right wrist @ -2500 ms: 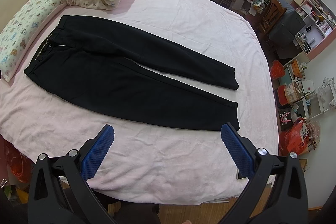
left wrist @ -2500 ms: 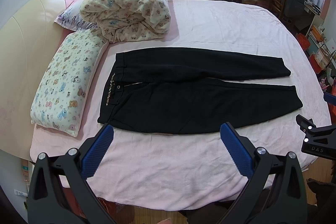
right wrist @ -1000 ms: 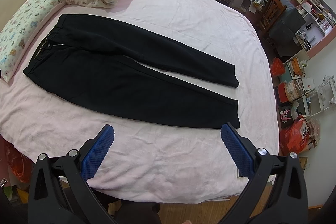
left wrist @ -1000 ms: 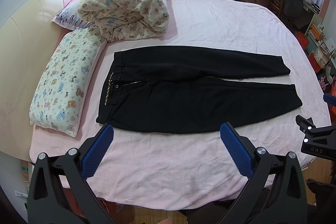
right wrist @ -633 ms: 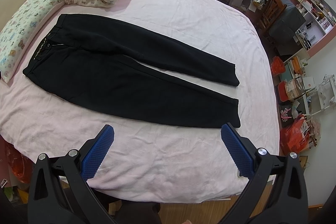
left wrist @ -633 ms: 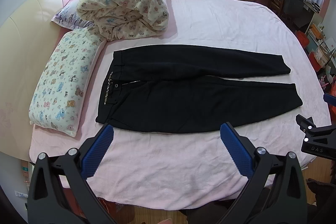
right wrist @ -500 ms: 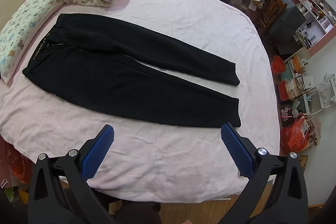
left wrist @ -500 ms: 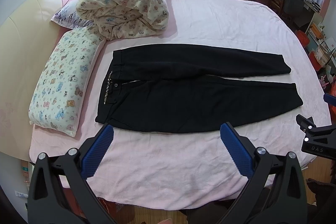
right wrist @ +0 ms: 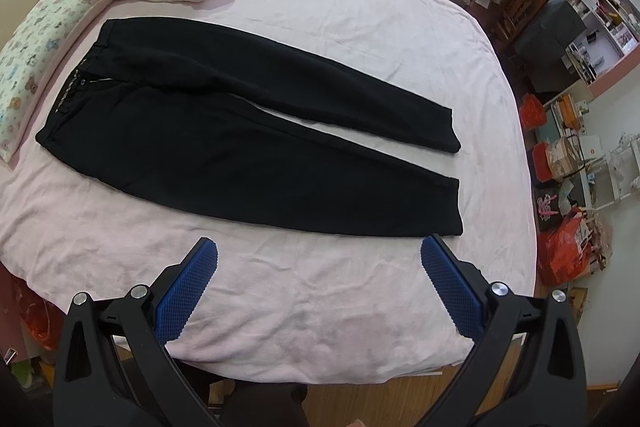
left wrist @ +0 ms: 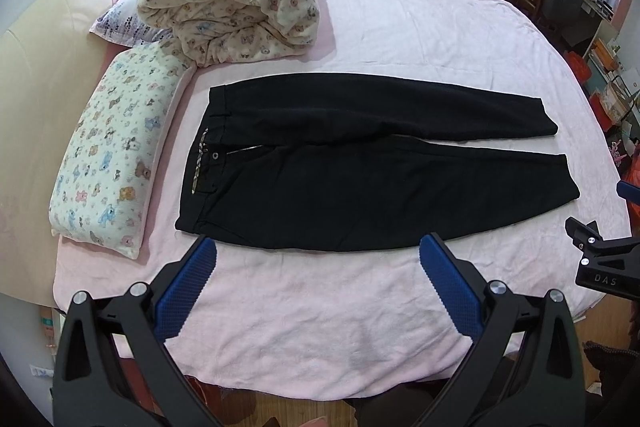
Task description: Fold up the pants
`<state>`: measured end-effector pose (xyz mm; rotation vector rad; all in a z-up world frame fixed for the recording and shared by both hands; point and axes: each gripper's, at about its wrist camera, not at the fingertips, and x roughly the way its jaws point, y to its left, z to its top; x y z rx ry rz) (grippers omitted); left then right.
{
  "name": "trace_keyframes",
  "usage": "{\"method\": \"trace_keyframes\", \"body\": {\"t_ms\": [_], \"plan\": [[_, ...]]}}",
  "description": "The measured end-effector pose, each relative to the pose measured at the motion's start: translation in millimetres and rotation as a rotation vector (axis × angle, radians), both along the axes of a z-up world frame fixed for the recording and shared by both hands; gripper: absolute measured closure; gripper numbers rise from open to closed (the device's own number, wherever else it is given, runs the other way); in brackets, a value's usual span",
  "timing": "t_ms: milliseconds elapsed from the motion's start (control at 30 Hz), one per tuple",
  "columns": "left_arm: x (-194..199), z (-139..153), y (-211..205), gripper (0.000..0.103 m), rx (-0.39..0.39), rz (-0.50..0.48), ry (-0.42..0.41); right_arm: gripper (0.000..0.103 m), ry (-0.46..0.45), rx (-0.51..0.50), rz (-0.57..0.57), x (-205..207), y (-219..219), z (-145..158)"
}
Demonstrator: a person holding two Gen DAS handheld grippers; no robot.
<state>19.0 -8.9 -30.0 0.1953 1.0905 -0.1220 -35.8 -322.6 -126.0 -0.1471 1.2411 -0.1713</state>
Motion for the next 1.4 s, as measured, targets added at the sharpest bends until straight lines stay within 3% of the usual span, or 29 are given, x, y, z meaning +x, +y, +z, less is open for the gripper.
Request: {"method": "trace_keyframes", "body": {"t_ms": [133,300,500,633,800,1000,1067,1167,1400], "plan": [[12.1,-6.9,1.6,0.002,-0.005,-0.019,0.016,0.001,0.049,0.013,-0.057,5.6,-5.7,-8.6],[30.3,-18.8,0.8,0.002,-0.023,-0.057,0.03,0.001,0.173,0.114,-0.202,14.0,-30.5,-27.4],[56.7,-38.9,2.8,0.002,-0.112,0.007,0.064,0.001,0.206,0.481,-0.424,32.9,-103.2,-48.7],[63.5,-52.7,-4.7,0.002,-0.141,0.07,0.088,0.001,0.195,0.725,-0.581,70.6,-171.6,-76.4],[62.7,-99.1,-20.1,0.002,-0.157,0.162,0.258,0.001,0.255,0.894,-0.797,136.8,-250.0,-137.8],[46.5,-162.4,-28.5,0.002,-0.175,0.203,0.442,0.001,0.214,1.074,-1.124,210.6,-329.2,-212.0],[41.0,-185.1,-24.4,0.002,-0.158,0.219,0.496,0.001,0.218,1.019,-1.19,230.8,-347.5,-224.7],[30.7,-208.8,-16.2,0.002,-0.131,0.257,0.553,0.001,0.281,0.827,-1.17,262.6,-368.9,-234.5],[13.8,-246.4,-7.5,0.002,-0.141,0.303,0.667,0.001,0.136,0.517,-1.076,300.9,-398.0,-222.4]]}}
